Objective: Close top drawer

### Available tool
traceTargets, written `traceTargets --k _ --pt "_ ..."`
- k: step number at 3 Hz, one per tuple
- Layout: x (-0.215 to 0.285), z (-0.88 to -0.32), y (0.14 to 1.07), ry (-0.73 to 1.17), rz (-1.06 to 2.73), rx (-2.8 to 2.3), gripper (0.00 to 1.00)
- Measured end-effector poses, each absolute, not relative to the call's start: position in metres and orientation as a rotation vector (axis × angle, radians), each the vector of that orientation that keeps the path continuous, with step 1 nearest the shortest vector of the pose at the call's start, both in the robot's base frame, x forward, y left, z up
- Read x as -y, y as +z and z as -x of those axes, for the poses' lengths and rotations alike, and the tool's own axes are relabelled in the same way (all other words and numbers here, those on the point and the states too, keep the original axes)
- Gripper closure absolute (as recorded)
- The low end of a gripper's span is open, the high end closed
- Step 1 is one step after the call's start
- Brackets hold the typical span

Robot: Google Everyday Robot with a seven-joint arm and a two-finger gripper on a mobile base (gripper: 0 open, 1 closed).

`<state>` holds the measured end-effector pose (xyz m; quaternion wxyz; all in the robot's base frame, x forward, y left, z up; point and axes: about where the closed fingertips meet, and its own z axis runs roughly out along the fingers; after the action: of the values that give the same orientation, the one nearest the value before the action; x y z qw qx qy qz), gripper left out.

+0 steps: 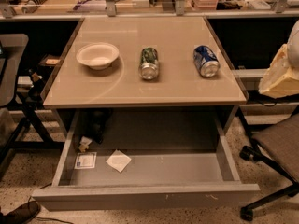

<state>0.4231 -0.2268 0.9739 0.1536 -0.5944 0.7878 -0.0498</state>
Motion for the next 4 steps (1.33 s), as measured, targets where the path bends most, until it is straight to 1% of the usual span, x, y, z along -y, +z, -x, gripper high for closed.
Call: traceTargets --k 2,3,4 --pt "0.245 -0.361 0.938 -0.113 1.642 -2.376 1.00" --pt "0.242 -0.327 0.912 -0.027 1.654 -2.420 1.00" --pt "0.242 -0.324 0.908 -0.016 1.655 -2.428 1.00"
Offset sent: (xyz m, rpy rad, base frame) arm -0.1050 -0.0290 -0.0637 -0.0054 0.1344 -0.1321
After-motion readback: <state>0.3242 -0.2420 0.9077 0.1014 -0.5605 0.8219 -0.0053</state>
